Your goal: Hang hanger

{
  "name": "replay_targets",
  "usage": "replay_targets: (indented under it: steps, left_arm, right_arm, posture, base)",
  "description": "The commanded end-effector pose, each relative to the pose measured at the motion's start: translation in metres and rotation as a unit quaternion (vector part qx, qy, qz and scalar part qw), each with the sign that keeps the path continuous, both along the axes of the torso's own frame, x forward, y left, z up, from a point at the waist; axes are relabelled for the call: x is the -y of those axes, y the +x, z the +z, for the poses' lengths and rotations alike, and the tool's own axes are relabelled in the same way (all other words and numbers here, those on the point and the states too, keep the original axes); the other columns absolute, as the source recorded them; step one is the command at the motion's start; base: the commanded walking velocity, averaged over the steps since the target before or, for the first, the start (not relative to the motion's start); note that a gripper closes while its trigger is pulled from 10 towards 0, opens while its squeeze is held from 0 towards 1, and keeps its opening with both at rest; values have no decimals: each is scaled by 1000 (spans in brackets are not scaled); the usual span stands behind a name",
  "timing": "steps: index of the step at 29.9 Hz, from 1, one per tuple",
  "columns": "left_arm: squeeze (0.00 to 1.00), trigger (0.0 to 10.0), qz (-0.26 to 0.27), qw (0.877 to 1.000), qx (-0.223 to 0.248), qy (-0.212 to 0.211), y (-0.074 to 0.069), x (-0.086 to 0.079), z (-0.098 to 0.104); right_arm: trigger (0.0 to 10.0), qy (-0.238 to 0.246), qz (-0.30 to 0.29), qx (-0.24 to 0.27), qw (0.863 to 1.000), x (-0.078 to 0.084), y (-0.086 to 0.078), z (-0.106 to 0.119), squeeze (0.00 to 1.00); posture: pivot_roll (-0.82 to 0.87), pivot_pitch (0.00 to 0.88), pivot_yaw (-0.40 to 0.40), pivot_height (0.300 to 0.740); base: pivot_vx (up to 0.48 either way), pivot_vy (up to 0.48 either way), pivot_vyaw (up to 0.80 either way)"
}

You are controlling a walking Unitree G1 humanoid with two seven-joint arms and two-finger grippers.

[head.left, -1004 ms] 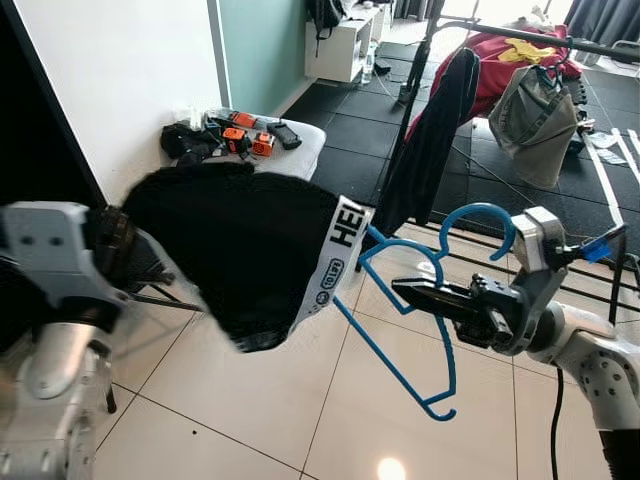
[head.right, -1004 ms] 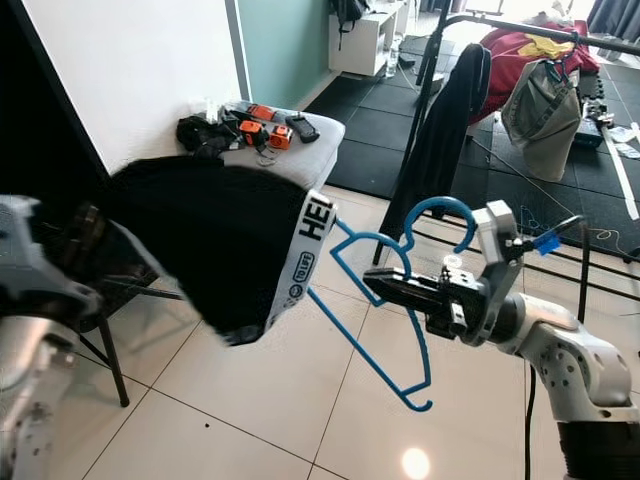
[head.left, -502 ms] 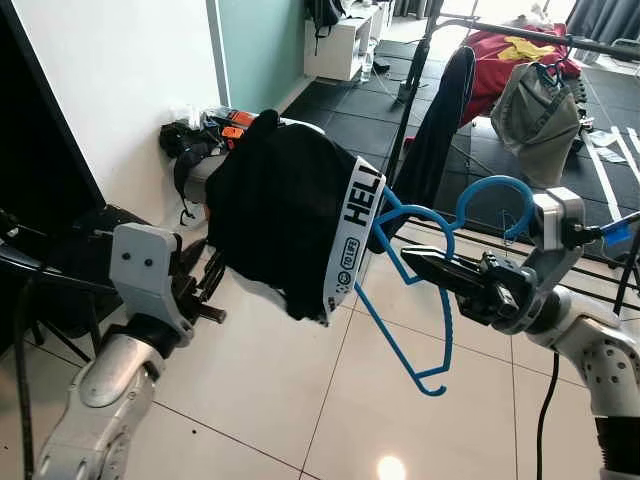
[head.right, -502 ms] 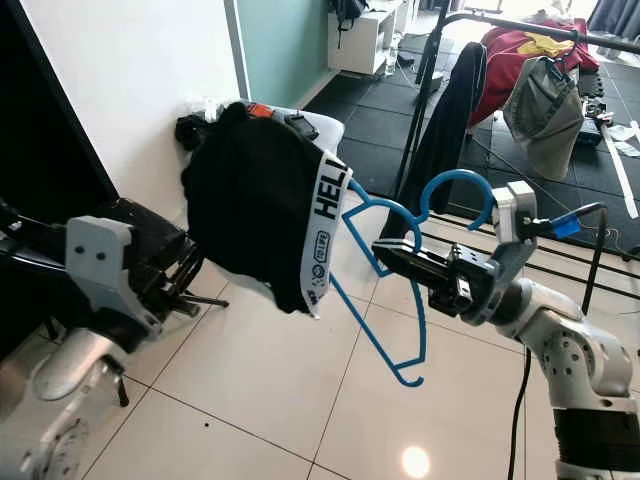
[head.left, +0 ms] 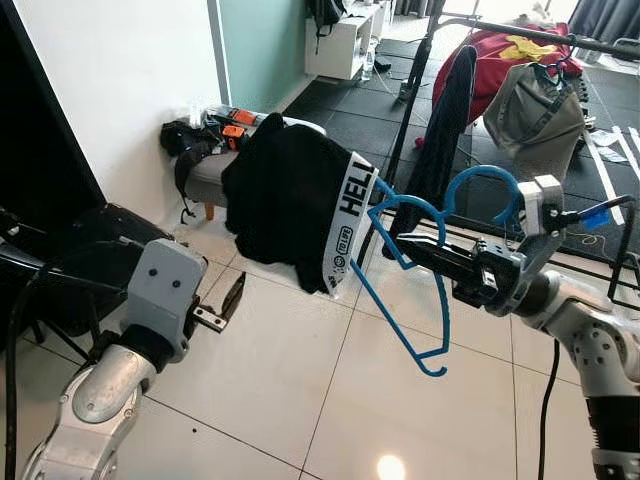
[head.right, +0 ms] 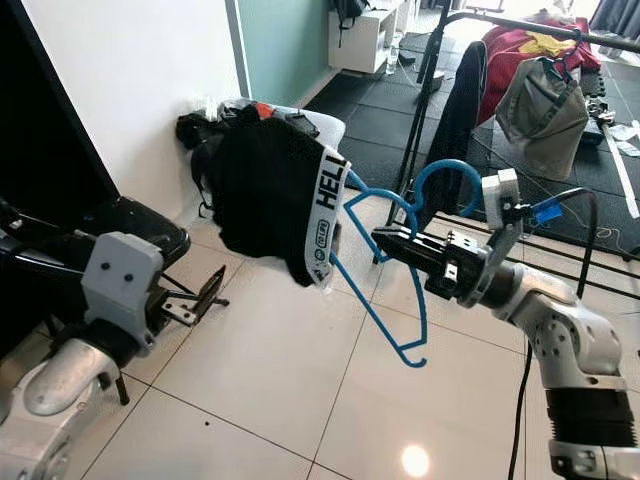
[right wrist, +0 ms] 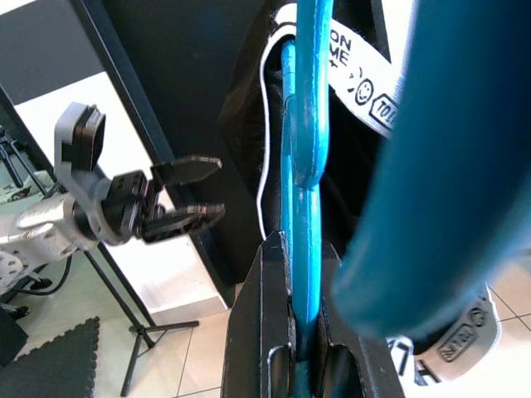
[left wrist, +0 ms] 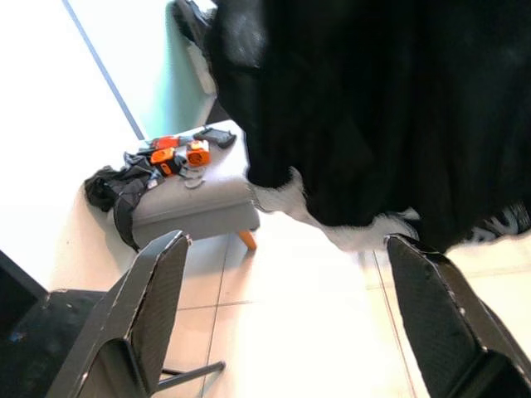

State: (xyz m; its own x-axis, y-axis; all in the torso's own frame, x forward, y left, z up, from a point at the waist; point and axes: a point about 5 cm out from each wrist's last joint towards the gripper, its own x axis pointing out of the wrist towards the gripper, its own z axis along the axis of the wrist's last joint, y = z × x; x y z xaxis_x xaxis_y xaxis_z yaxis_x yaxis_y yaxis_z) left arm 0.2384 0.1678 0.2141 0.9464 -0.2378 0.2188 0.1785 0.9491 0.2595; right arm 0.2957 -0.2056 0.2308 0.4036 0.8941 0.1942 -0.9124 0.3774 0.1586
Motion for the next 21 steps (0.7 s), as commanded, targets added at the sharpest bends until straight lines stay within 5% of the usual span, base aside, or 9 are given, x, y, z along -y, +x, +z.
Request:
replay_targets:
  steps: [1, 3, 4, 6, 7, 21]
  left_arm:
    - [1000, 10000, -26, 999, 12, -39, -4, 6, 7]
    - [1000, 10000, -45, 997, 17, -61, -5, 11, 9]
    - [1000, 10000, -82, 986, 24, -143, -9, 21, 12]
    - [1000, 10000, -90, 982, 21, -166, -10, 24, 12]
    - [1000, 10000, -119, 970, 3, -214, -12, 32, 8]
    - [1000, 10000, -176, 952, -36, -249, -18, 46, -2]
  right_arm:
    - [10000, -6, 6, 12, 1000, 1, 1, 5, 0]
    - [10000, -6, 8, 13, 1000, 1, 0, 5, 0]
    - [10000, -7, 20, 14, 1000, 1, -2, 6, 0]
    - [10000, -7, 22, 15, 1000, 1, -3, 7, 0]
    - [10000, -7, 25, 17, 1000, 1, -3, 8, 0]
    - [10000, -3, 42, 23, 999, -1, -4, 11, 0]
  posture:
    - [-50, 120, -27, 740]
    - [-50, 120, -27, 740]
    - [-54, 118, -26, 740]
    - [-57, 120, -25, 740]
    - [-58, 120, -25, 740]
    - [-58, 110, -25, 740]
  base:
    - [0, 0, 0]
    - [0, 0, 0]
    - [0, 0, 0]
    - [0, 0, 0]
    - [0, 0, 0]
    - [0, 0, 0]
